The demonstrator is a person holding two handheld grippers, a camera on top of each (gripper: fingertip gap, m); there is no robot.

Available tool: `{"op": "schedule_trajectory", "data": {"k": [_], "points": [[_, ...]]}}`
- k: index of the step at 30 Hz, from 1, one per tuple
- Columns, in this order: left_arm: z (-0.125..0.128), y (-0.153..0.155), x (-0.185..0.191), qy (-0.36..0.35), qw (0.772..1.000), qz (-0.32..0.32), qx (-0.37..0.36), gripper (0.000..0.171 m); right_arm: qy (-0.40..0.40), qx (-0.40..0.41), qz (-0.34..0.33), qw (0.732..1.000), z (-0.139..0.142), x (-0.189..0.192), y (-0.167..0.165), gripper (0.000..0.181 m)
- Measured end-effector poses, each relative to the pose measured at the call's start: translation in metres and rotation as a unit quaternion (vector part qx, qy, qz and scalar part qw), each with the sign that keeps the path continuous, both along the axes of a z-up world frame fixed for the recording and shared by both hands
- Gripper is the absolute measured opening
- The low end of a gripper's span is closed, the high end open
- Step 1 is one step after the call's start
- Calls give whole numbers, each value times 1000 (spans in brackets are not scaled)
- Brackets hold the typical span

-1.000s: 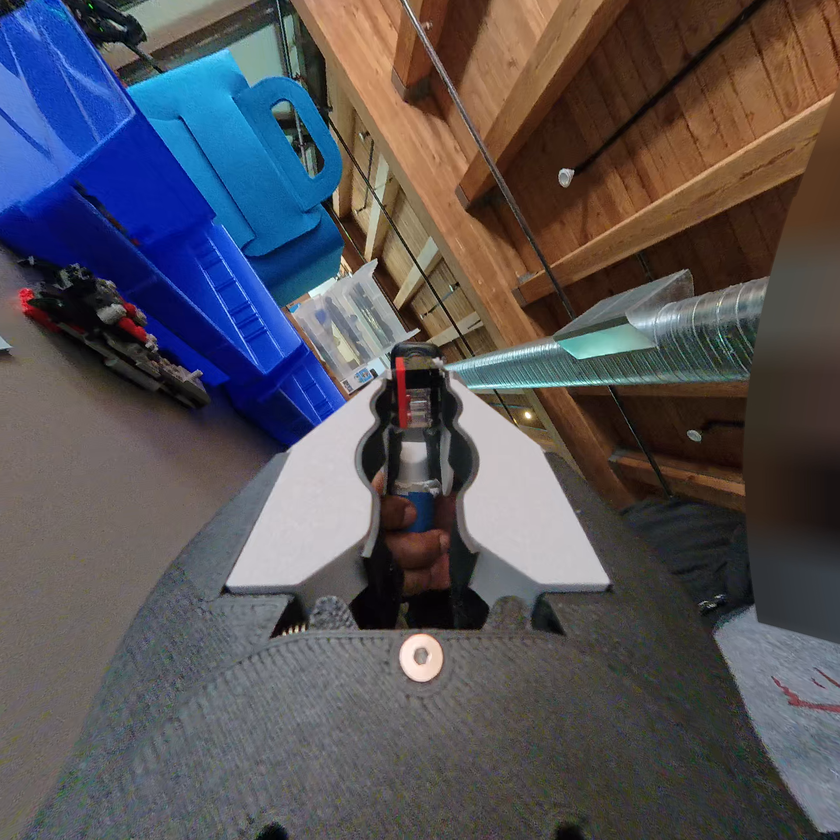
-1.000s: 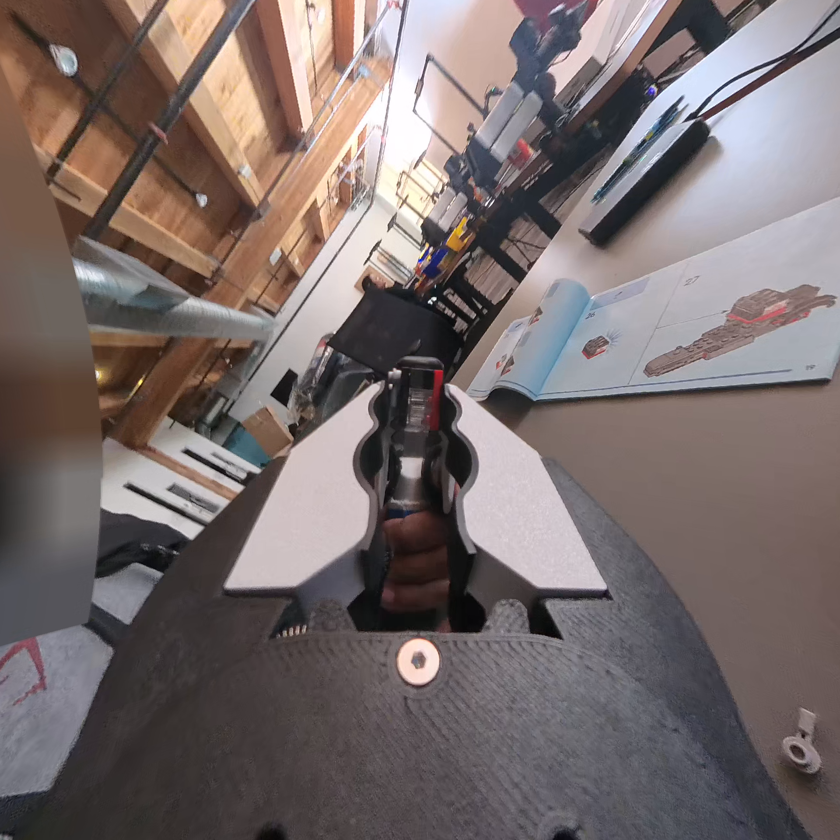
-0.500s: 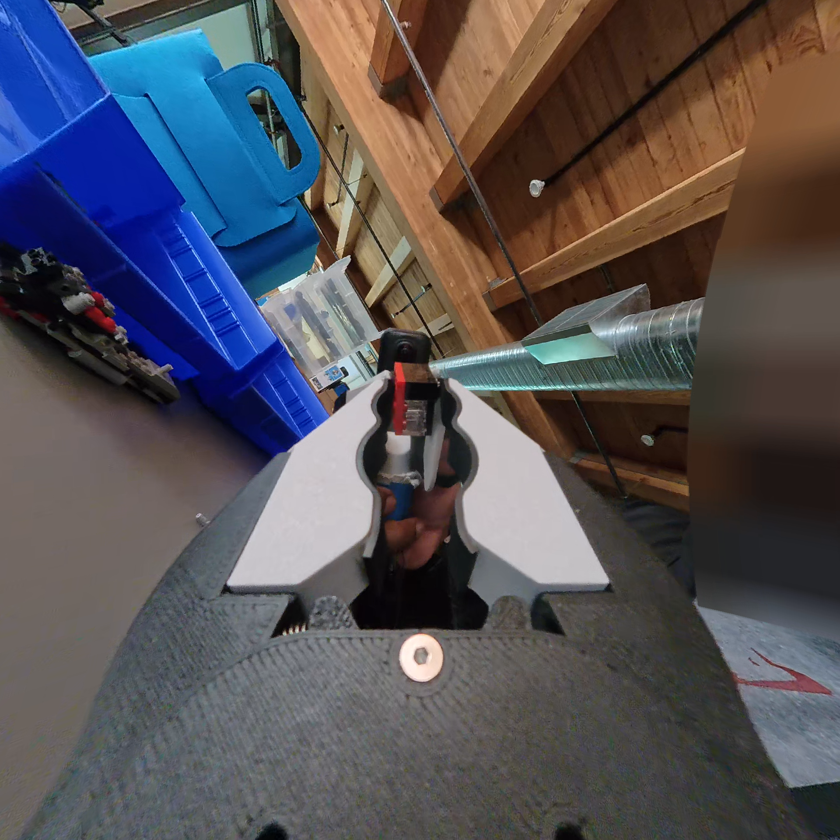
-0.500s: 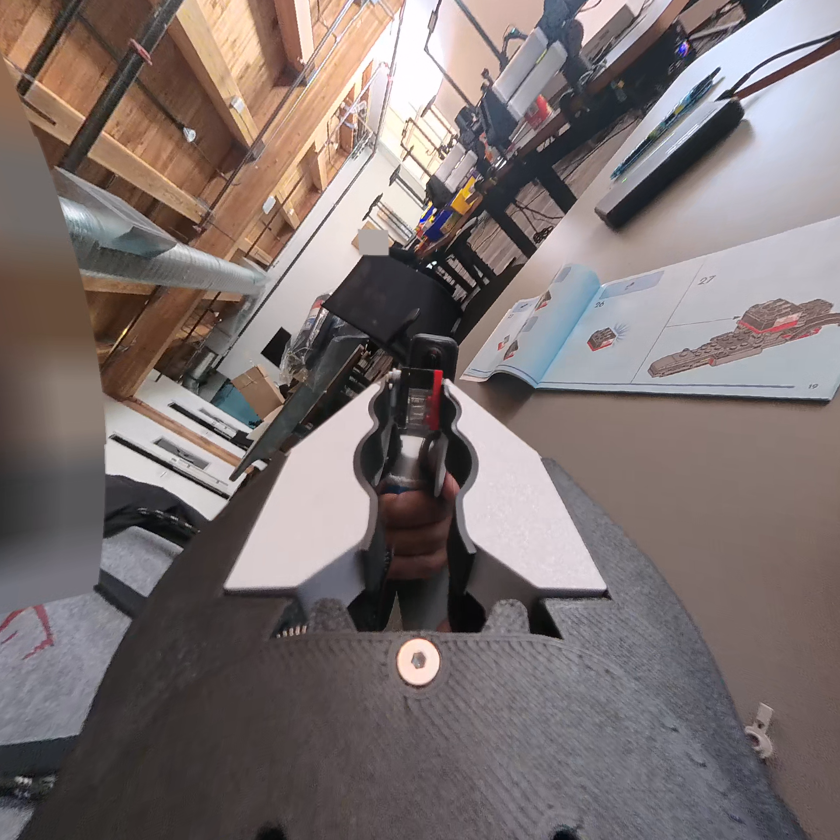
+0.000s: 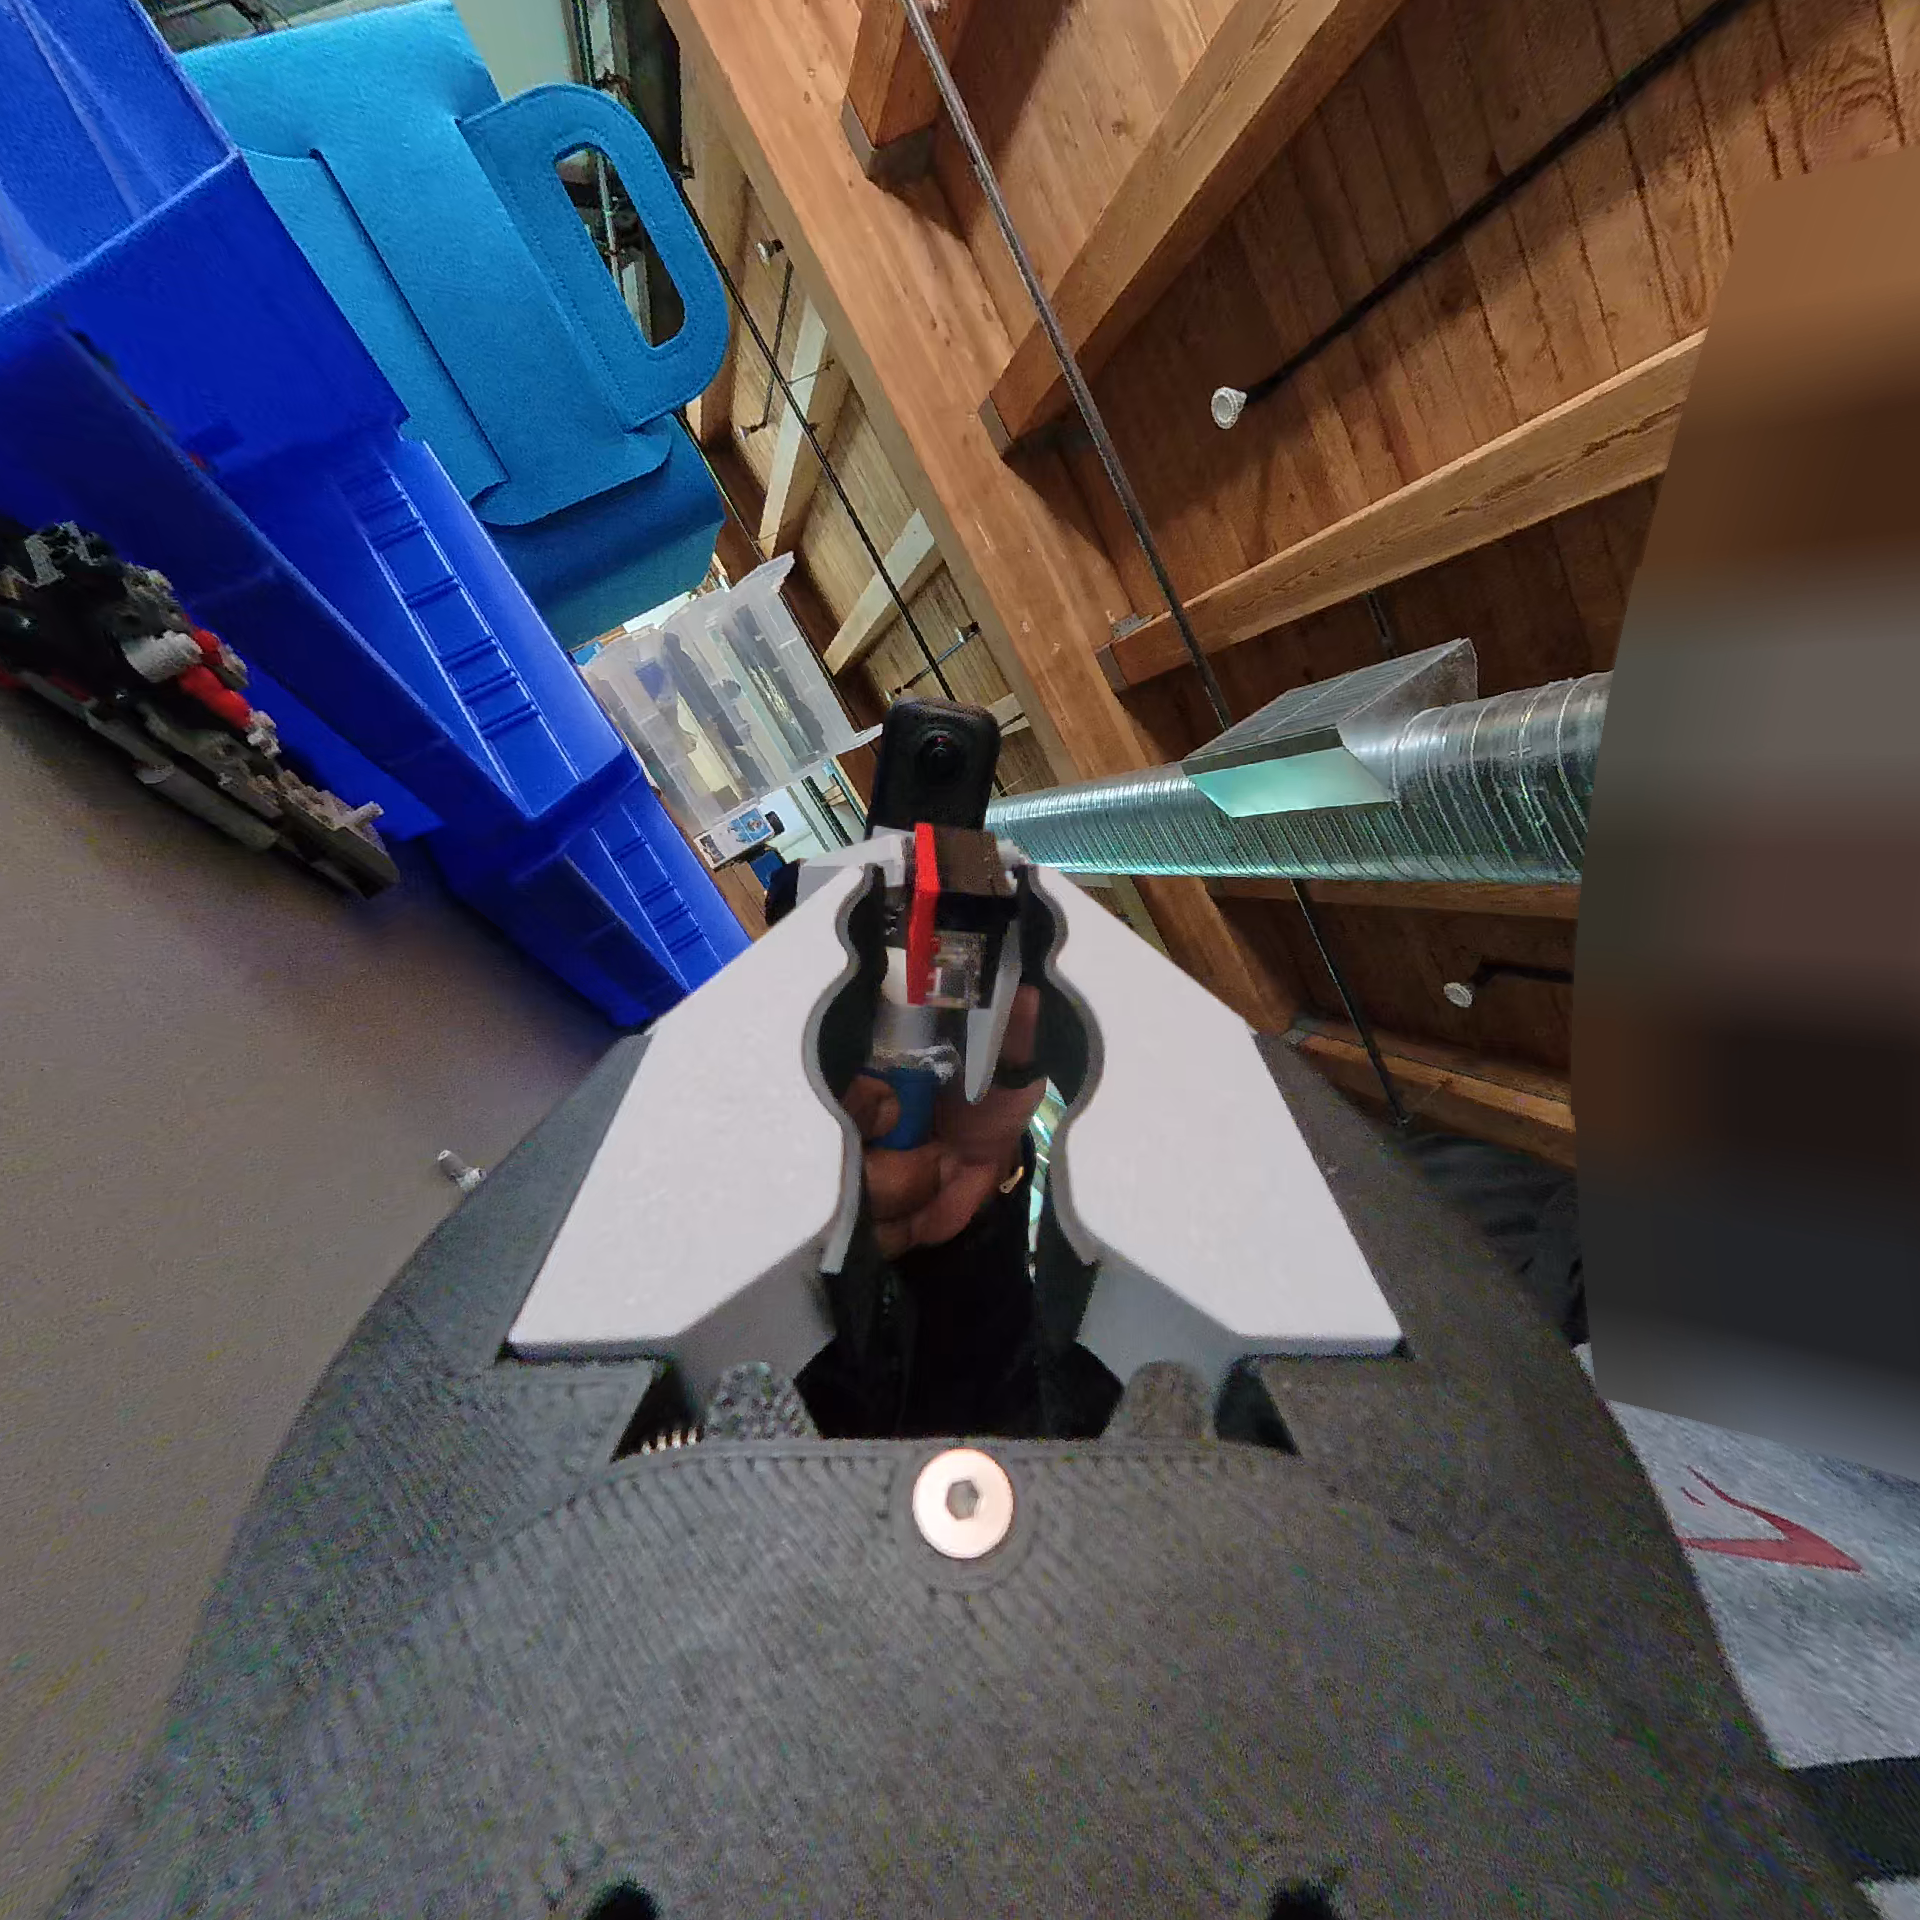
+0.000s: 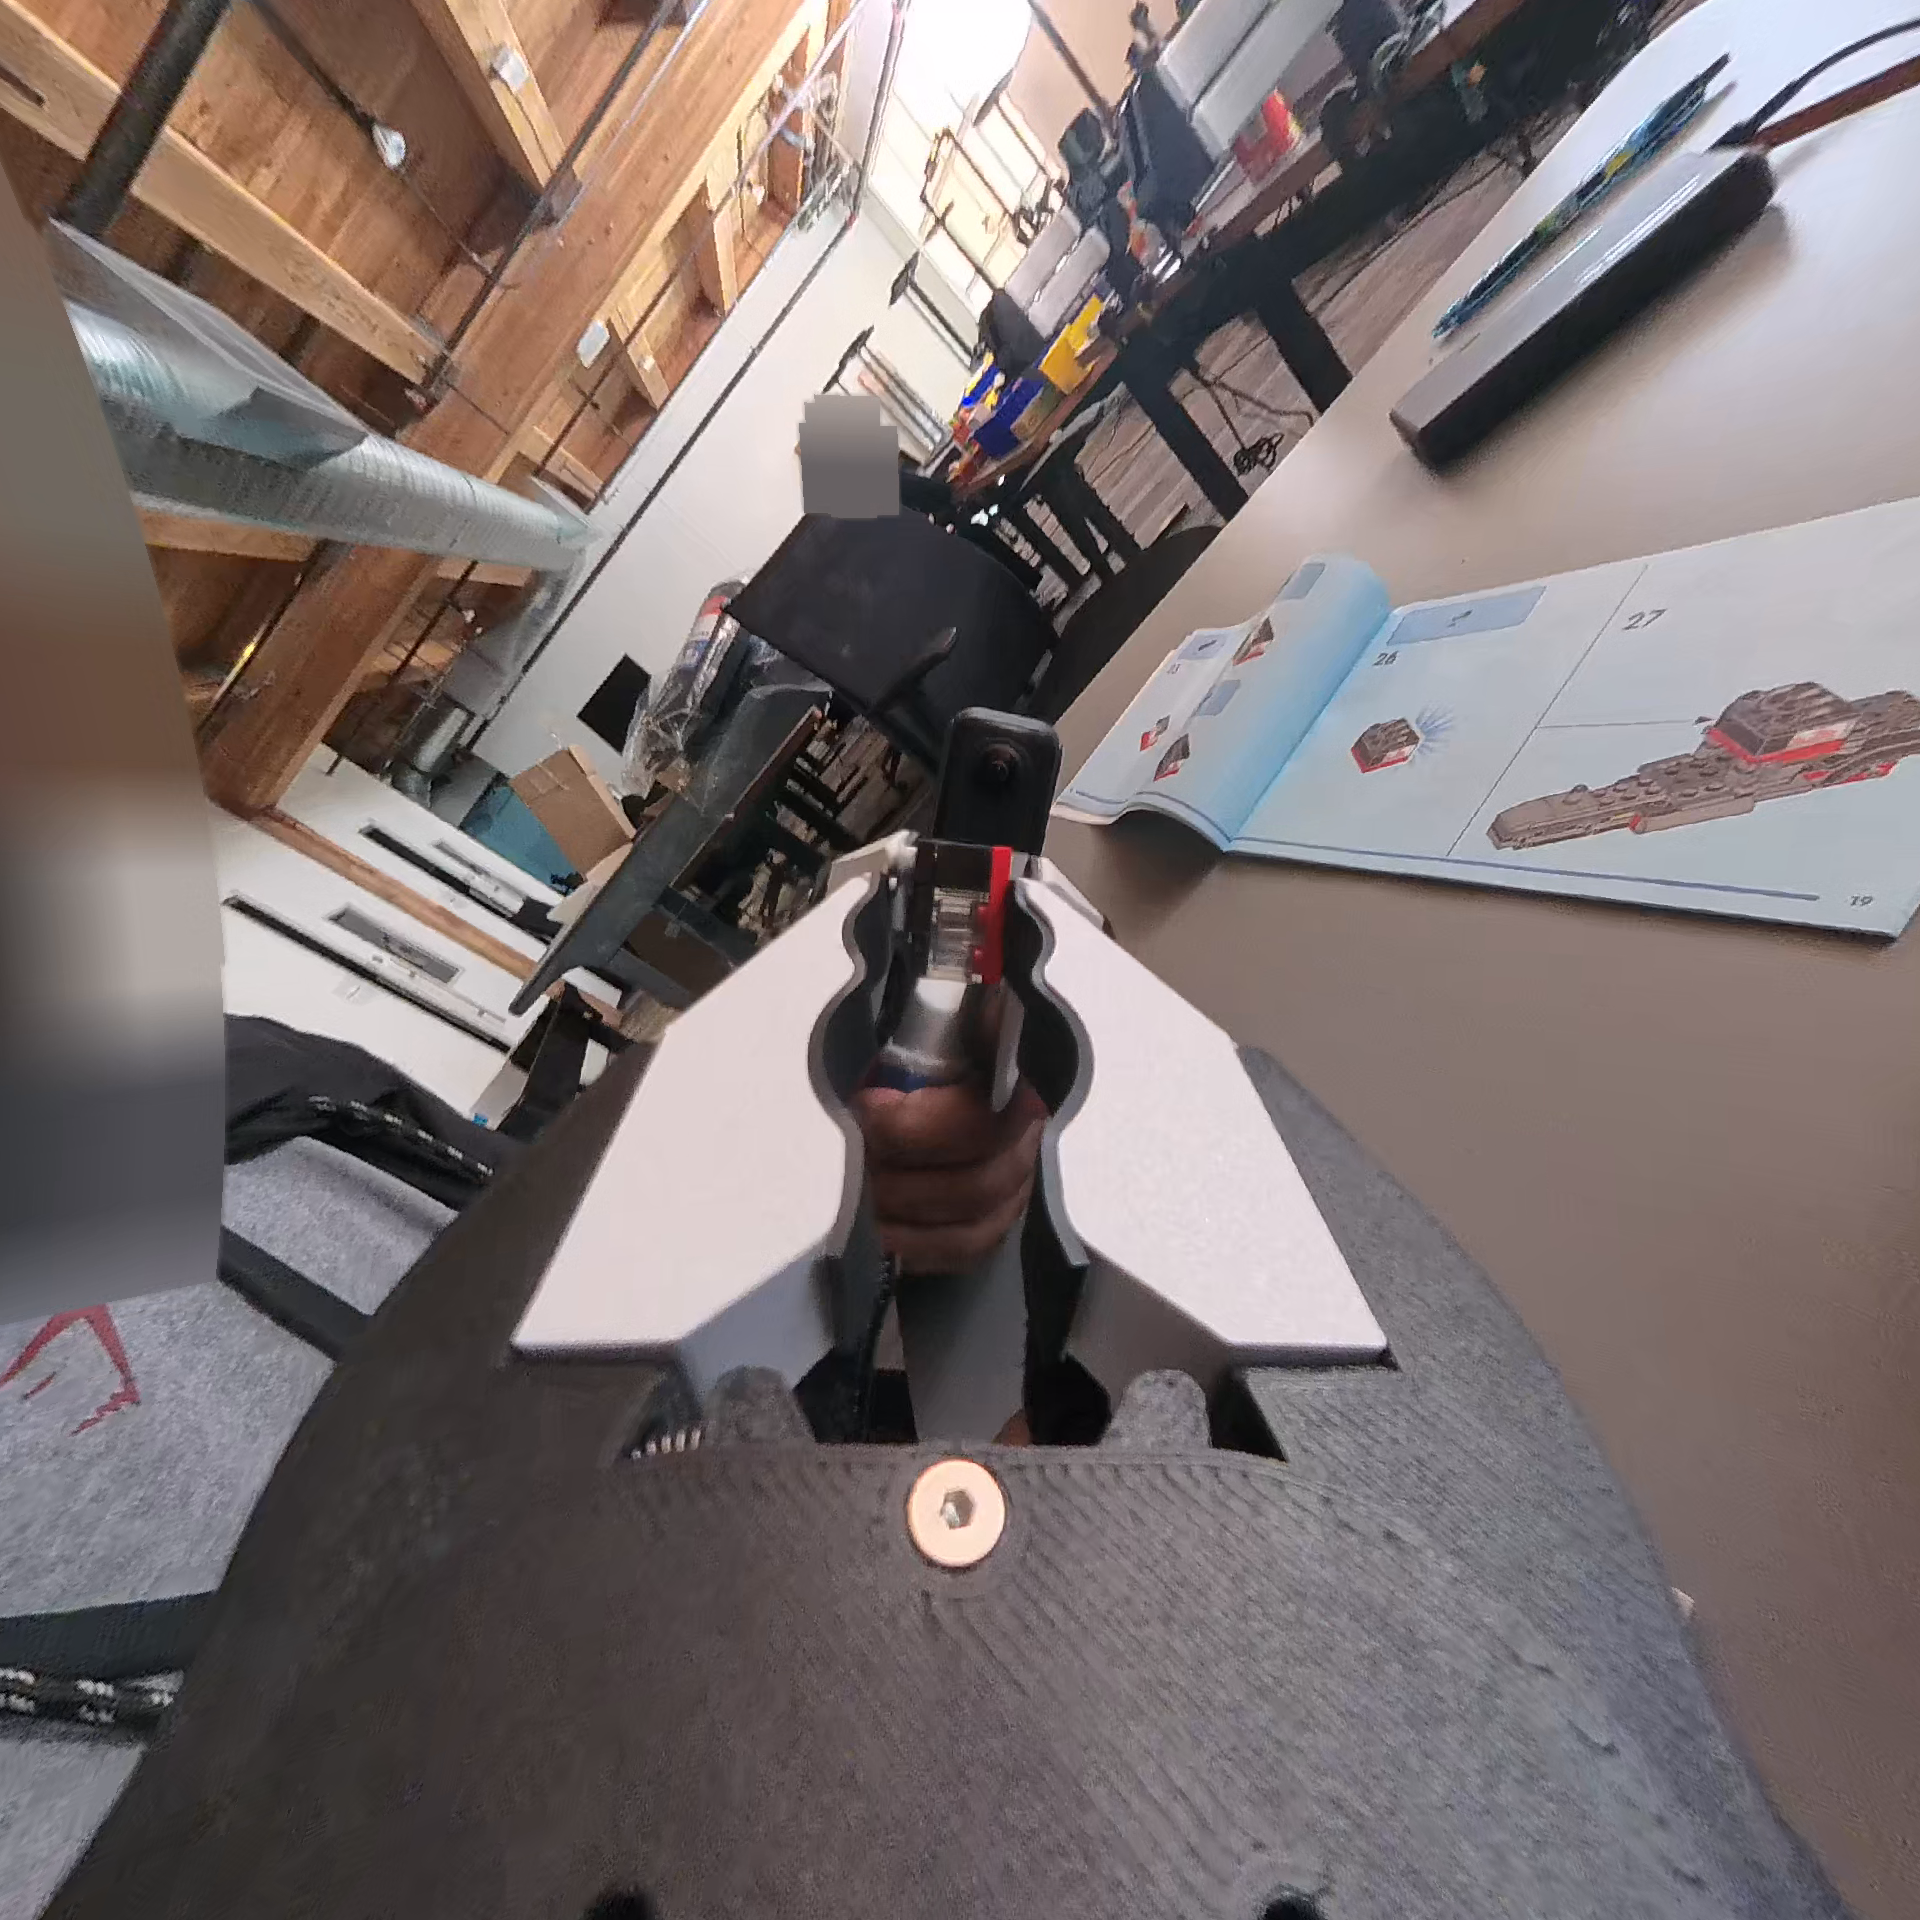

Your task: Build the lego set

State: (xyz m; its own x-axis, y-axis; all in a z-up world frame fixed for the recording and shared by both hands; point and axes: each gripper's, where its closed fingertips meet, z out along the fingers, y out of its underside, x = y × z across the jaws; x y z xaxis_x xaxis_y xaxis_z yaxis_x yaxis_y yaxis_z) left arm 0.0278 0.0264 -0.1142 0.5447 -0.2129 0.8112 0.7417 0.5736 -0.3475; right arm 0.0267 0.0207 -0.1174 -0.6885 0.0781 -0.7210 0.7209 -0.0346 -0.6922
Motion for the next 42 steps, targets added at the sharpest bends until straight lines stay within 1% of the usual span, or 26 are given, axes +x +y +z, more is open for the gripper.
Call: {"op": "schedule_trajectory", "data": {"k": [3, 5, 6, 9, 11, 12, 13, 15, 17, 19, 22, 25, 28, 32, 36, 38, 42], "points": [[0, 1, 2, 4, 1000, -4, -4, 24, -4, 6, 10, 1000, 2, 1, -4, 22], [-2, 0, 0, 0, 1000, -1, -10, 19, -6, 16, 4, 1000, 0, -1, -5, 22], [-4, 0, 0, -5, 1000, -1, -9, 19, -7, 18, -1, 1000, -1, -2, -5, 22], [-5, -2, -5, -27, 999, 8, 19, 19, -1, 12, -13, 1000, -3, -6, -6, 23], [-8, -5, -9, -45, 998, 24, 31, 19, 18, 1, -29, 999, 0, -10, -4, 34], [-10, -7, -12, -54, 997, 38, 36, 19, 34, -5, -45, 998, 2, -13, -2, 41], [-12, -10, -15, -63, 996, 52, 40, 19, 57, -6, -66, 996, 4, -16, 1, 44], [-16, -15, -20, -76, 993, 81, 45, 19, 116, -2, -119, 986, 8, -22, 8, 44], [-20, -19, -24, -83, 989, 114, 38, 19, 184, 8, -155, 971, 8, -20, 11, 35], [-23, -22, -26, -88, 985, 143, 34, 19, 235, 35, -170, 956, 1, -14, 5, 31], [-30, -24, -28, -103, 980, 169, 28, 19, 282, 84, -186, 938, -16, -11, -6, 30], [-36, -25, -29, -118, 976, 183, 25, 19, 306, 112, -213, 921, -25, -15, -9, 26], [-40, -26, -30, -129, 972, 194, 20, 19, 318, 126, -232, 910, -31, -17, -12, 24], [-44, -27, -30, -141, 969, 200, 17, 19, 351, 128, -254, 892, -30, -17, -13, 23], [-45, -26, -31, -142, 969, 201, 12, 19, 385, 138, -256, 876, -29, -16, -17, 25], [-45, -25, -31, -141, 969, 201, 9, 20, 390, 141, -256, 873, -29, -16, -17, 26], [-45, -23, -30, -137, 970, 201, 0, 20, 381, 142, -254, 877, -29, -18, -16, 27]]}}
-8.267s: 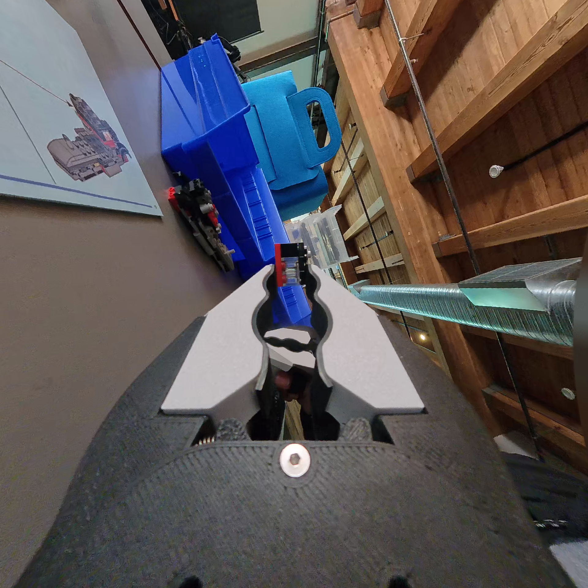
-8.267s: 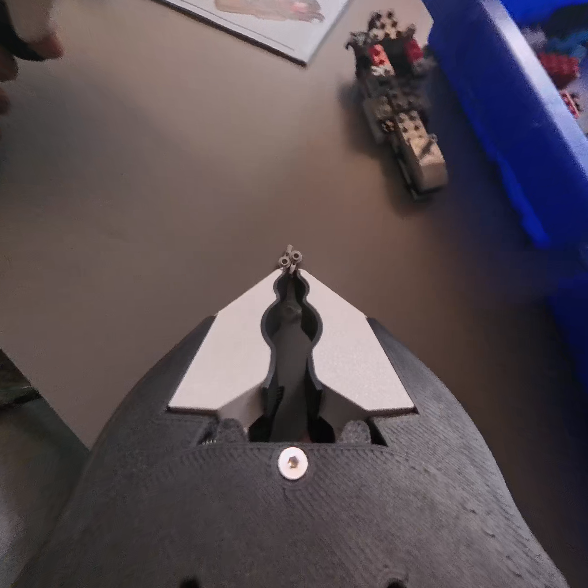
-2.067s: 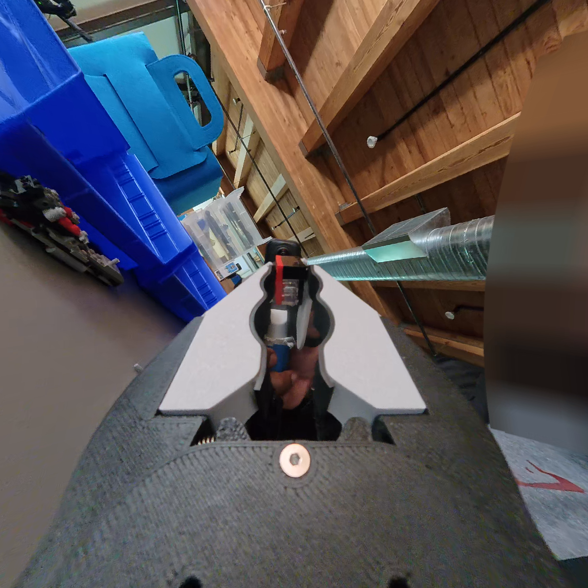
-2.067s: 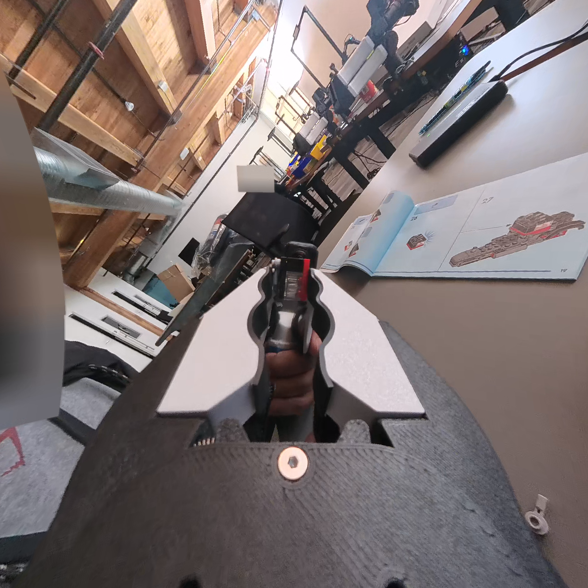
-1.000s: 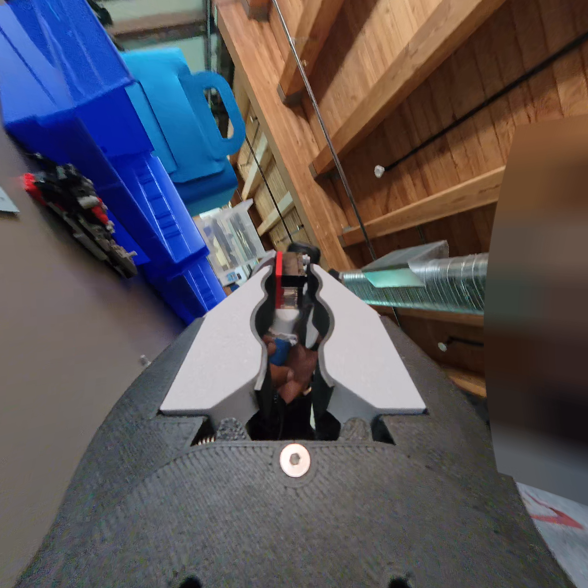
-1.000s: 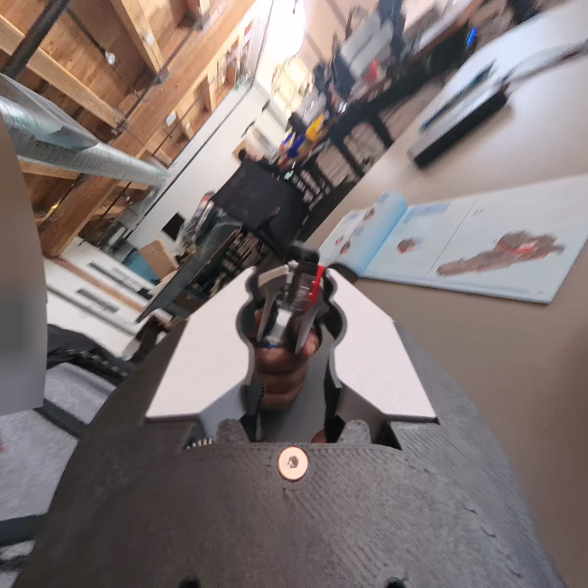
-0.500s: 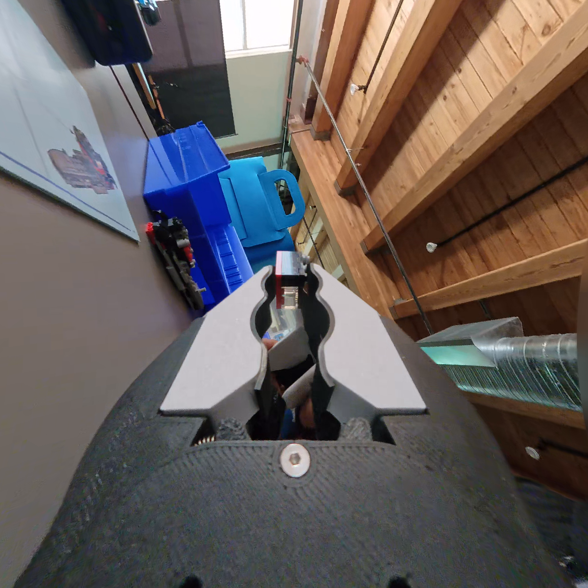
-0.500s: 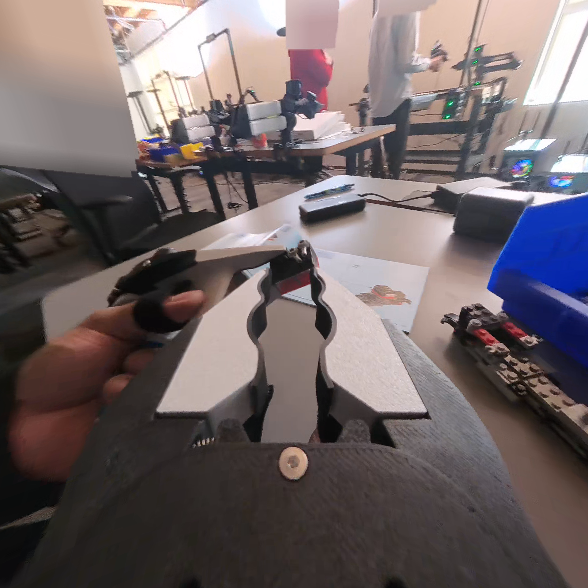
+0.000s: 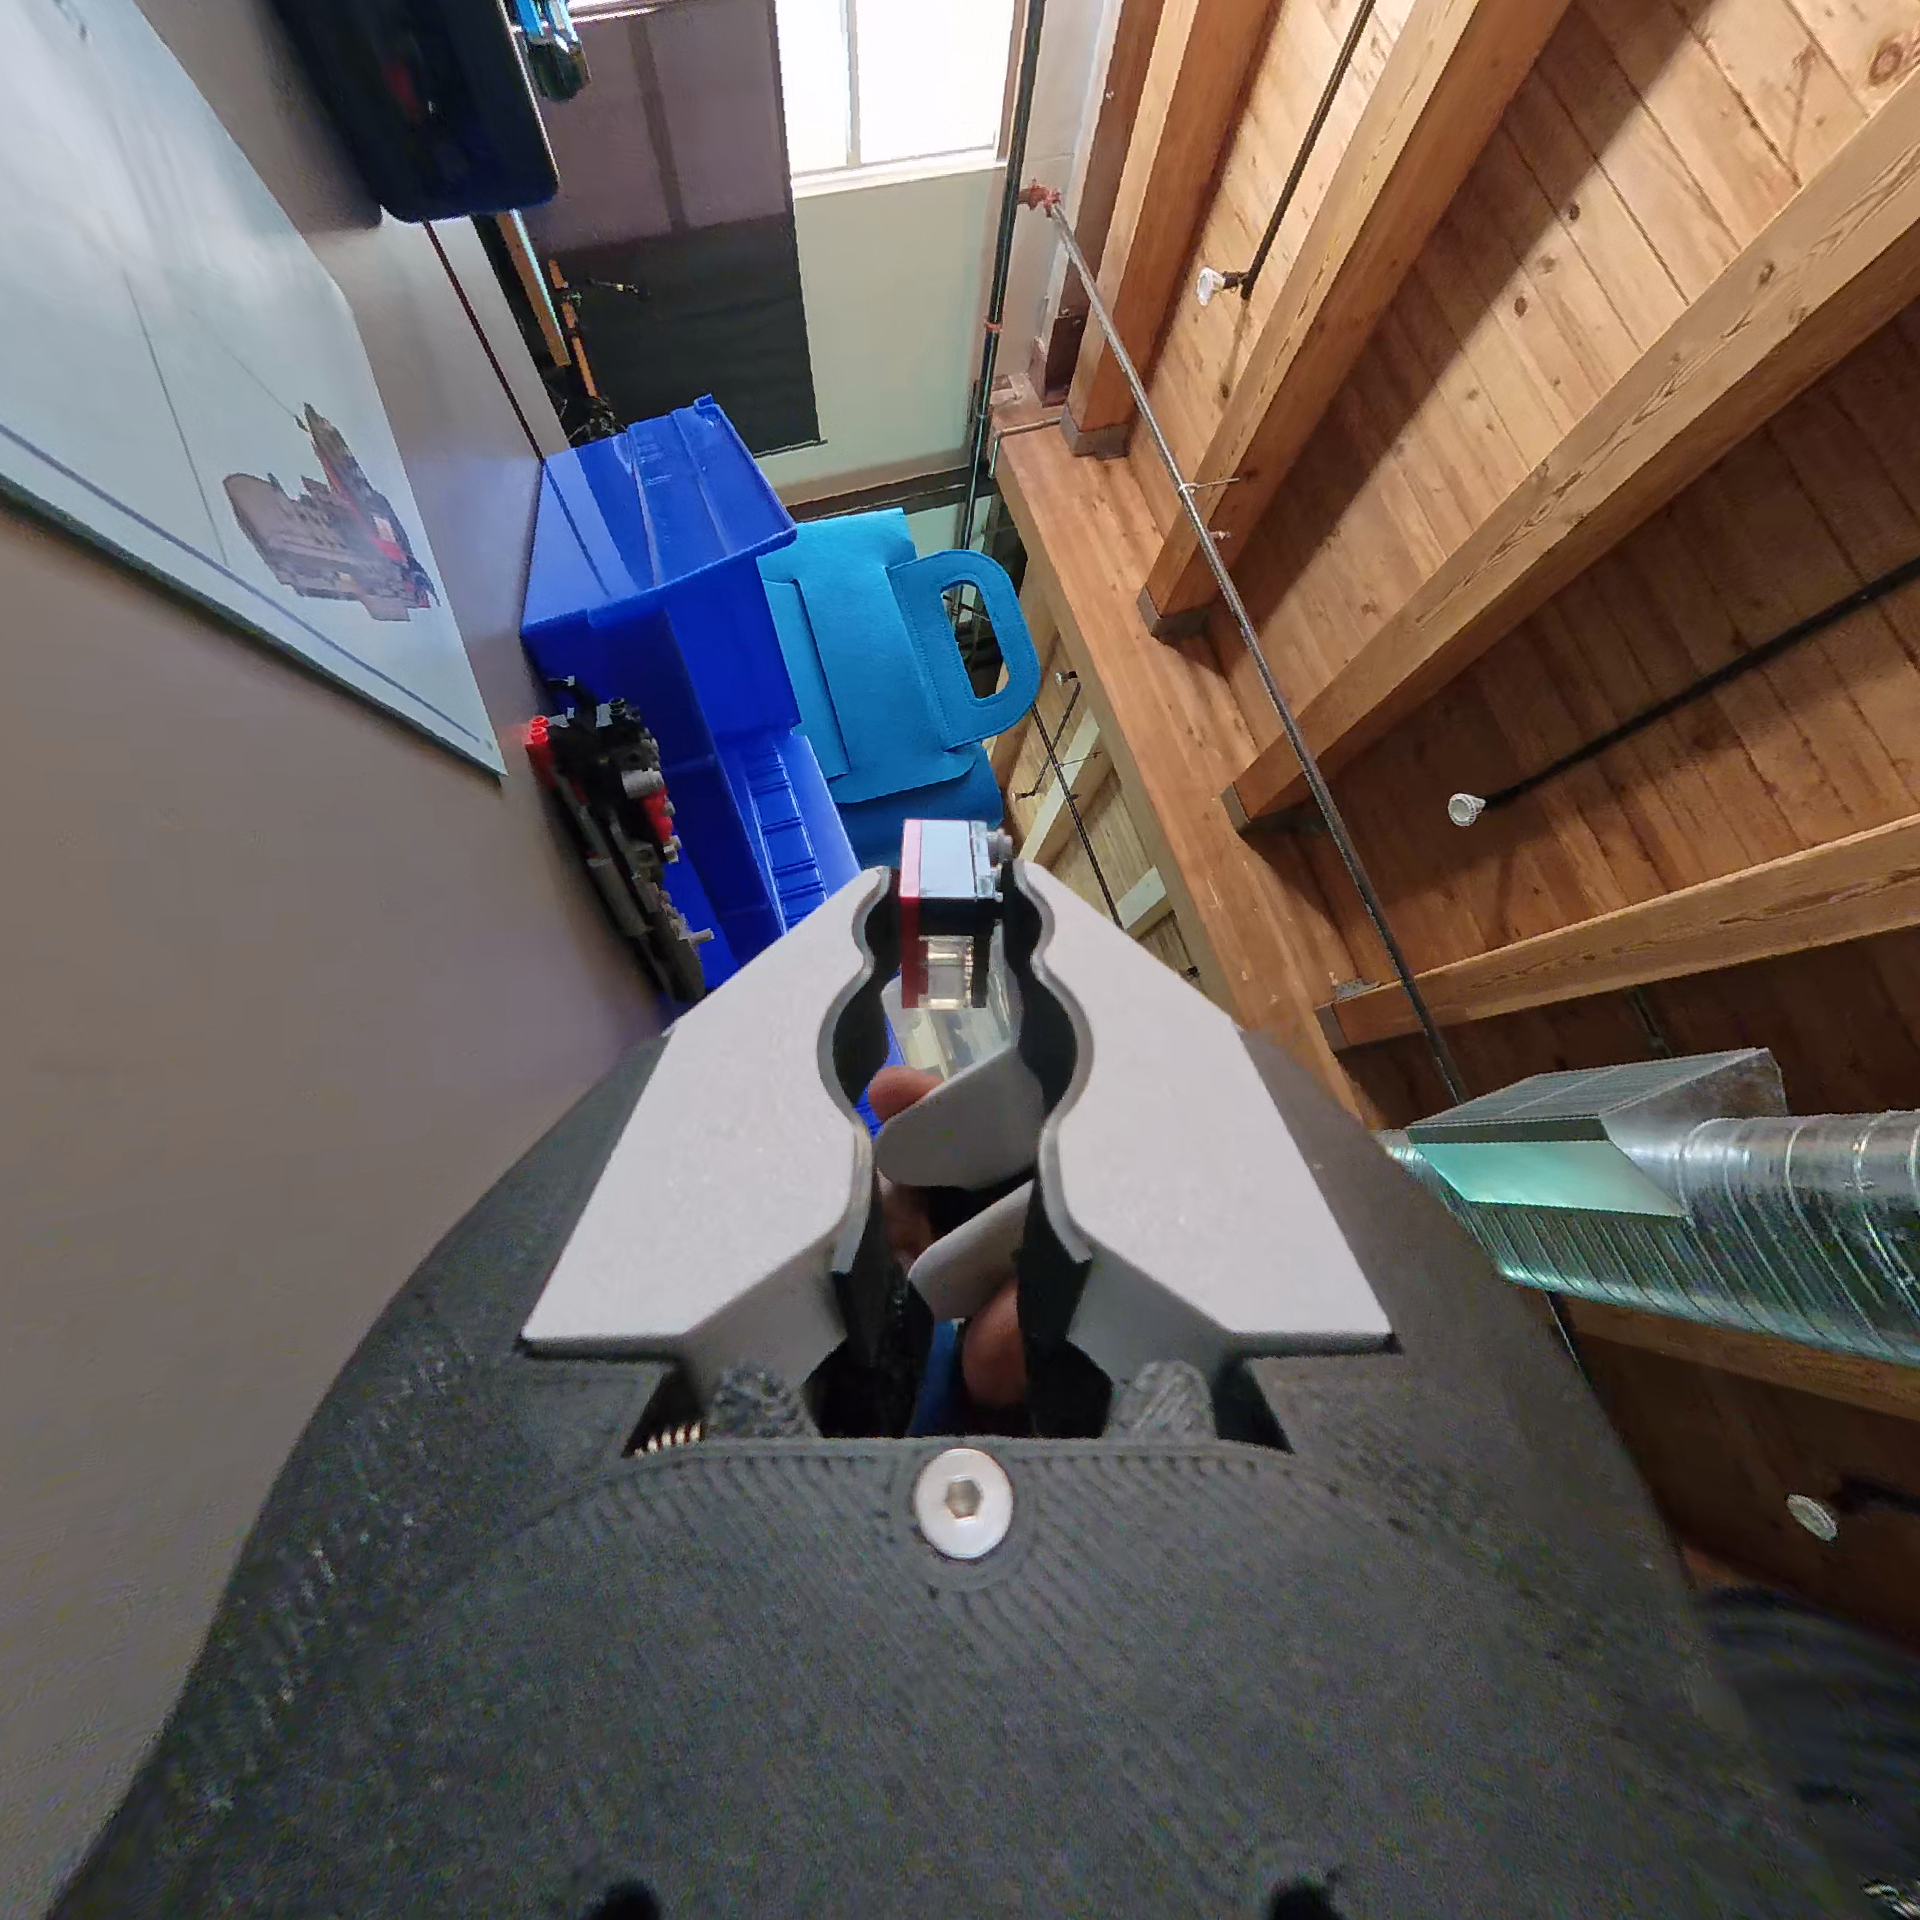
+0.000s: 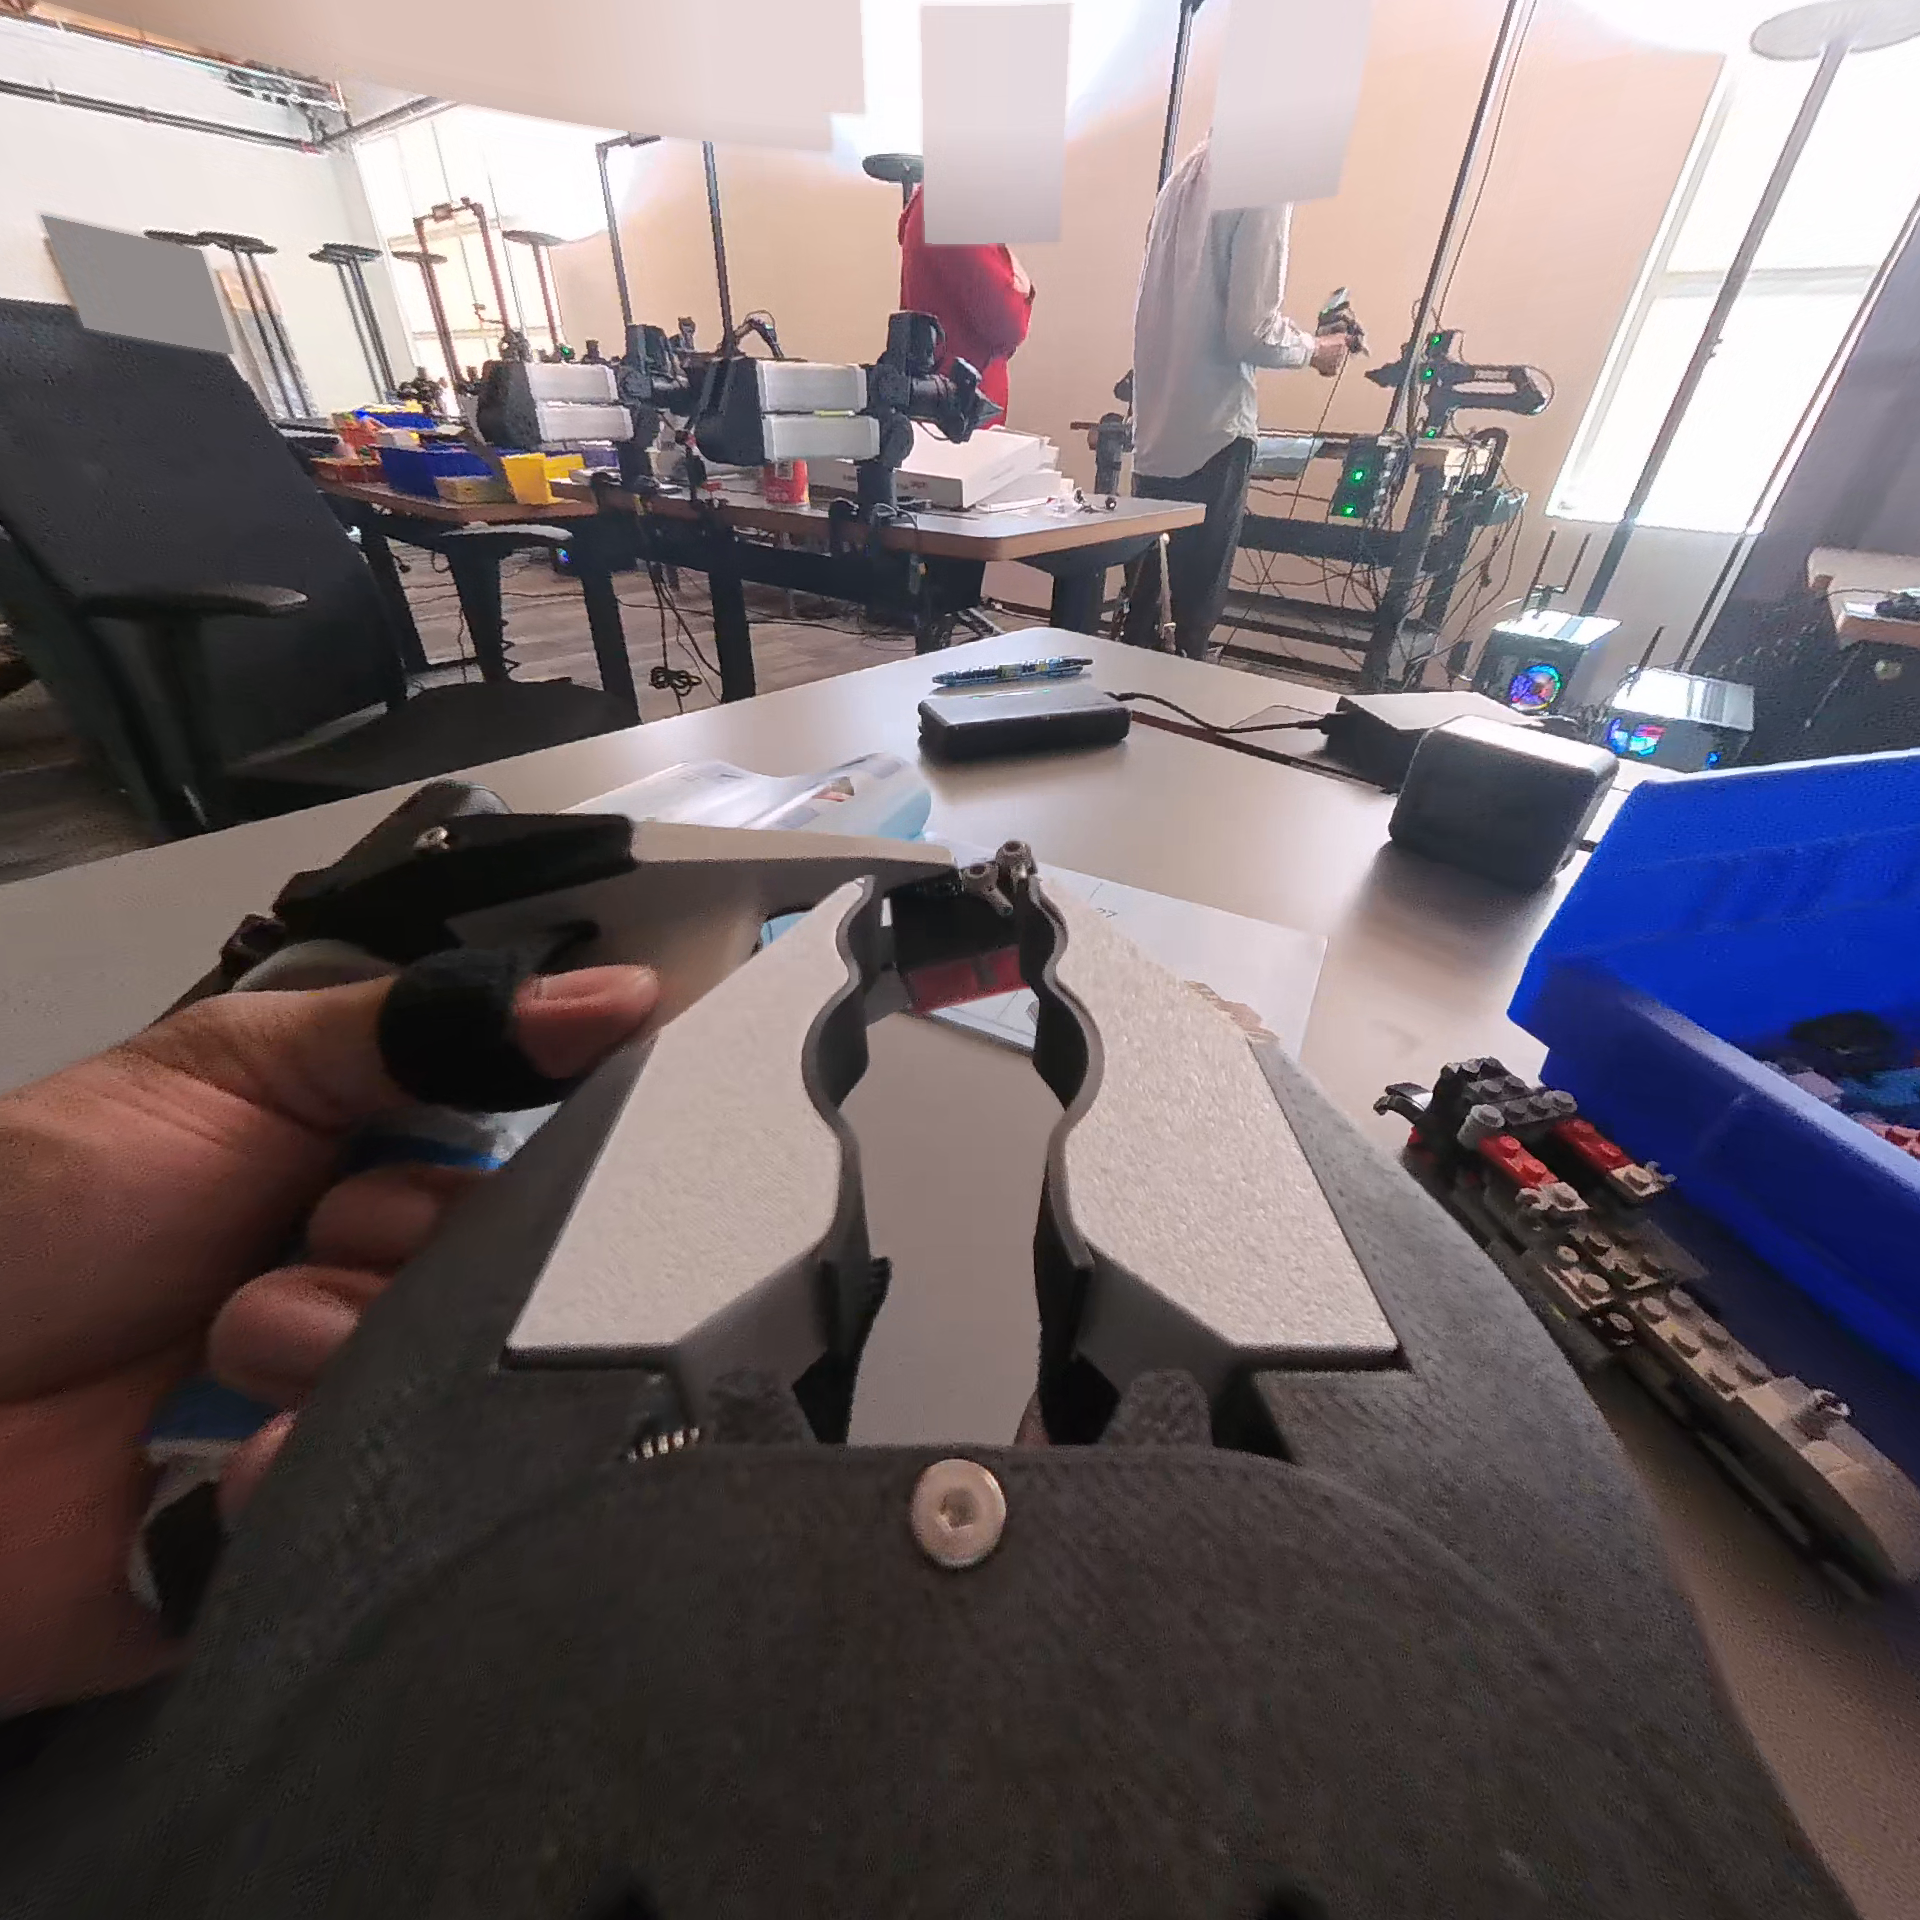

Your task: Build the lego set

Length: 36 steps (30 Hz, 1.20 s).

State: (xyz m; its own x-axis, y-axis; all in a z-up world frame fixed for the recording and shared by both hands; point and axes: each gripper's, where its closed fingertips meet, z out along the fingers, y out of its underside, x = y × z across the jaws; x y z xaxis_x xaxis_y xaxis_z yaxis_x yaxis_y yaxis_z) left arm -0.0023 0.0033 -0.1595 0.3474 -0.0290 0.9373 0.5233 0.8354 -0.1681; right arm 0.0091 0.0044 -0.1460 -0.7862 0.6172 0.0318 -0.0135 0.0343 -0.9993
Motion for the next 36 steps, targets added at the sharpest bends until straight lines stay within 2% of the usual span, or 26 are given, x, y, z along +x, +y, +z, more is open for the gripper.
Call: {"op": "schedule_trajectory", "data": {"k": [20, 28, 36], "points": [[-2, -2, 0, -4, 1000, 10, -8, 19, -2, 21, -13, 1000, -2, -4, 1, 20], [-3, -3, 0, -10, 1000, 12, -6, 19, 35, 74, -28, 996, -8, -1, -3, 31], [-5, -3, -1, -16, 1000, 10, -4, 19, 52, 92, -47, 993, -9, -4, -2, 26]]}}
